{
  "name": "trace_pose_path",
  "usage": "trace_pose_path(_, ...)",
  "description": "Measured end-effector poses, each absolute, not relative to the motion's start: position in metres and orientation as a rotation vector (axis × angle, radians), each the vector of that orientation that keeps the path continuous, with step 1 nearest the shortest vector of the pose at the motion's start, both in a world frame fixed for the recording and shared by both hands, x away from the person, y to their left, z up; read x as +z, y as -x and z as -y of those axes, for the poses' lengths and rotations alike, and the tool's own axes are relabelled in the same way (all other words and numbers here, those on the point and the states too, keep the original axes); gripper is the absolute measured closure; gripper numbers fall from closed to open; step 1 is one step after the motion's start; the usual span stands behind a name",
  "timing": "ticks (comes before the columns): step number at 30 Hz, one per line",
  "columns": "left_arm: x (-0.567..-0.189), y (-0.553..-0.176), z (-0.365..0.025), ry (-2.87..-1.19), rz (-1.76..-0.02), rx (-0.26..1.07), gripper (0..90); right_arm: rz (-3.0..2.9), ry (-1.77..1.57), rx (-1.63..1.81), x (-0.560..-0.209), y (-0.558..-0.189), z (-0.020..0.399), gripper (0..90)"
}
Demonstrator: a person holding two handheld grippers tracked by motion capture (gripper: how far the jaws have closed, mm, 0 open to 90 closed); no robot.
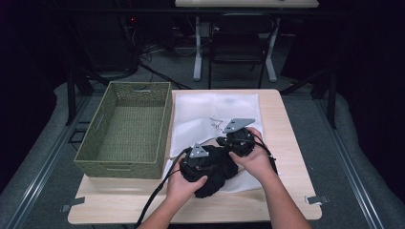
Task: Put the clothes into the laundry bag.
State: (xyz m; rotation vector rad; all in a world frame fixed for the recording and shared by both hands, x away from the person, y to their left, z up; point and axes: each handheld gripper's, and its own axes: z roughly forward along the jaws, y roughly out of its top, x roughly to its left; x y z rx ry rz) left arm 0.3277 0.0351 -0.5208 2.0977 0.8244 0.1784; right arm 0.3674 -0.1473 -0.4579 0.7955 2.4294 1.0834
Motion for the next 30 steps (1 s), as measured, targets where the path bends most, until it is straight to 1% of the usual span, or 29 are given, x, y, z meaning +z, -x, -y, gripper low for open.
trace_pose_path(11, -0.533, -0.332, -0.034, -2.085, -0.852, 0.208, 69.9, -2.431, -0.801, 1.081, -0.459, -0.368, 0.148, 88.3)
trace_pose_path(14, -0.533, -0.332, -0.035, -2.090, -0.858, 0.204, 68.1, -2.430, -0.803, 1.083, -0.460, -0.368, 0.148, 88.3)
trace_pose_path(17, -0.532, -0.331, -0.035, -2.099, -0.888, 0.241, 65.6, -2.434, -0.807, 1.078, -0.461, -0.368, 0.148, 88.3)
trace_pose_path(27, -0.535, -0.332, -0.035, -2.109, -0.888, 0.214, 63.4, -2.432, -0.800, 1.075, -0.461, -0.367, 0.148, 88.3)
trace_pose_path(28, -0.535, -0.332, -0.035, -2.109, -0.887, 0.222, 62.7, -2.431, -0.801, 1.076, -0.461, -0.367, 0.148, 88.3)
trace_pose_path(29, -0.535, -0.332, -0.035, -2.116, -0.910, 0.236, 58.6, -2.432, -0.801, 1.076, -0.461, -0.367, 0.148, 88.3)
trace_pose_path(30, -0.535, -0.332, -0.035, -2.115, -0.918, 0.227, 56.6, -2.431, -0.802, 1.074, -0.461, -0.367, 0.147, 88.3)
